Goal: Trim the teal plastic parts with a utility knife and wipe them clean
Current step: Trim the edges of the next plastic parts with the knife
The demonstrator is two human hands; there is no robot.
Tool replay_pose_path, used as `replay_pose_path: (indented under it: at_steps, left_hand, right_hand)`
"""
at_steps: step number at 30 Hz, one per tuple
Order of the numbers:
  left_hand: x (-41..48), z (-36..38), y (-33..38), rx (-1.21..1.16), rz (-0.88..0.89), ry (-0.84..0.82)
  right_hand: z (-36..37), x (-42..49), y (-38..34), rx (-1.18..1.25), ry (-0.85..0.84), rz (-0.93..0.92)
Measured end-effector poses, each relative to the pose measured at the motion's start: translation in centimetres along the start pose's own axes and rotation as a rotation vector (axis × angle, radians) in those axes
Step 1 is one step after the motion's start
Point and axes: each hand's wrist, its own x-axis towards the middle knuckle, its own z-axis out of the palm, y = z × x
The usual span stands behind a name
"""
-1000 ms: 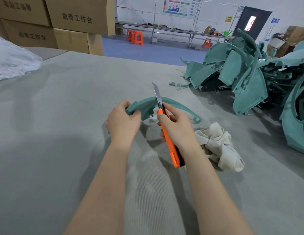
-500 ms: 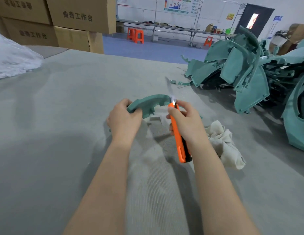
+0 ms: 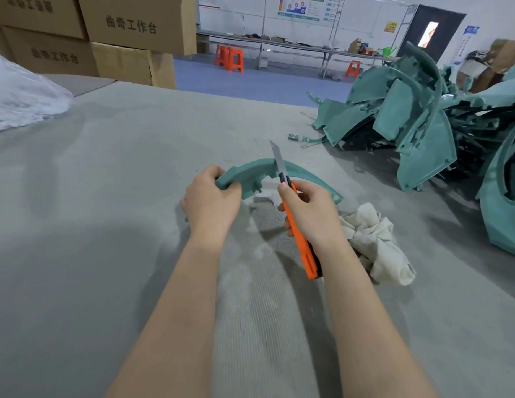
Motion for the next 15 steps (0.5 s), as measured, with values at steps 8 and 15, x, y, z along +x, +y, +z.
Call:
replay_pose_path:
  at_steps: [8, 15]
  left_hand:
    - [0.1, 0.0, -0.1, -0.001, -0.006, 0.005]
    - [0.0, 0.1, 0.1, 0.006, 0.01, 0.012]
  right_hand:
    - [0.0, -0.3, -0.4, 0.013, -0.012, -0.046]
    - [1.0, -1.0, -1.5, 0.108, -0.156, -0.072]
